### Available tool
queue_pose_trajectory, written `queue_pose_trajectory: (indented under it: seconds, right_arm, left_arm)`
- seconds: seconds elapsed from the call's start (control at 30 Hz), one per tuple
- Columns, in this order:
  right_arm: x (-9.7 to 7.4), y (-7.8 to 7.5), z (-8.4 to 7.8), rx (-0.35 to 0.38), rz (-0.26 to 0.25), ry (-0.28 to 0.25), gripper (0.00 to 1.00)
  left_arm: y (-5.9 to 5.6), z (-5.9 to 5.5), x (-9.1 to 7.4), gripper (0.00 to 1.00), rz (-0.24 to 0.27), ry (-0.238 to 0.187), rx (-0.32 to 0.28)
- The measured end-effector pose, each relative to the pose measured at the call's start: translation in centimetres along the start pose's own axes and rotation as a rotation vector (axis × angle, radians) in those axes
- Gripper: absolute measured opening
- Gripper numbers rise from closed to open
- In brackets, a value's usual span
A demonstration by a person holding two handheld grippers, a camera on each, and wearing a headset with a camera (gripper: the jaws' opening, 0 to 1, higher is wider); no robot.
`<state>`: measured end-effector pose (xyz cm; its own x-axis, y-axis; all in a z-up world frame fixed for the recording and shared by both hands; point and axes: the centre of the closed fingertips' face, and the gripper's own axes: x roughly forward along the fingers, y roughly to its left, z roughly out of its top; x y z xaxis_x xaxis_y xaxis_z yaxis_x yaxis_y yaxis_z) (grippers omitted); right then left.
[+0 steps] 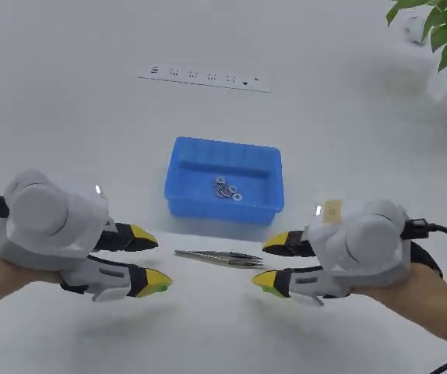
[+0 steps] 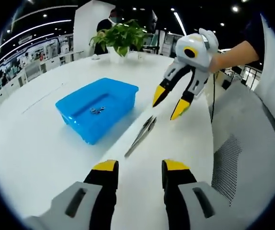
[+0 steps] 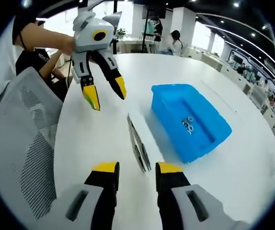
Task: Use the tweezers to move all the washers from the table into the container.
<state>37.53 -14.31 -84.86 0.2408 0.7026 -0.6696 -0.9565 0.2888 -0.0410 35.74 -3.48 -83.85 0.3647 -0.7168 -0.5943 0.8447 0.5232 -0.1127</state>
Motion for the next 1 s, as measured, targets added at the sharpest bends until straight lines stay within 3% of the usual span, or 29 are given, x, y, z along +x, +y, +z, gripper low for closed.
queue_pose_trajectory:
  seconds: [0.07,0.1,0.13,0.23,0.3,0.4,0.47,0.6,0.67,0.77,0.9,1.0]
  right_arm:
    - [-1.5,0.5,0.8,0.063,-0.023,-0.078,0.40]
    - [-2.1,0.8,1.2,0.082,-0.032,-0.110,0.46]
    - [-2.6,0.9,1.3,0.093,-0.048,-0.128,0.50]
    - [-4.2,1.2,1.1,0.088,-0.129,-0.149,0.62]
    - [-4.9,1.4,1.0,0.092,-0.167,-0.161,0.70]
    - [-5.9,1.6,1.3,0.156,-0.195,-0.196,0.82]
    - [-6.5,1.8,1.5,0.168,-0.205,-0.215,0.89]
    - [-7.4,2.4,1.7,0.197,-0.225,-0.238,0.97]
    - [-7.6,2.9,1.7,0.205,-0.222,-0.238,1.00]
    - [-7.7,3.6,1.6,0.194,-0.219,-0.228,1.00]
    - [-8.0,3.9,1.6,0.199,-0.232,-0.228,1.00]
    - [-8.1,4.0,1.6,0.208,-0.243,-0.230,1.00]
  left_arm:
    - [-1.7,3.4,-1.2,0.55,-0.028,-0.163,-0.028]
    - [-2.3,4.3,-1.8,0.61,-0.036,-0.202,-0.040]
    - [-2.8,4.5,-2.1,0.66,-0.043,-0.204,-0.035]
    - [-3.4,3.9,-2.7,0.79,0.004,-0.165,0.015]
    - [-3.3,3.3,-3.0,0.83,0.037,-0.150,-0.009]
    - [-3.1,3.6,-3.8,0.91,0.089,-0.208,-0.125]
    - [-3.1,4.2,-4.3,1.00,0.110,-0.258,-0.172]
    - [-4.7,3.7,-4.8,0.99,0.096,-0.249,-0.164]
    - [-5.6,3.0,-4.9,0.99,0.073,-0.212,-0.133]
    - [-5.9,2.2,-5.2,0.99,0.084,-0.180,-0.103]
    - [-5.7,2.0,-6.3,0.99,0.100,-0.201,-0.120]
    - [-5.4,1.4,-6.7,0.99,0.128,-0.188,-0.121]
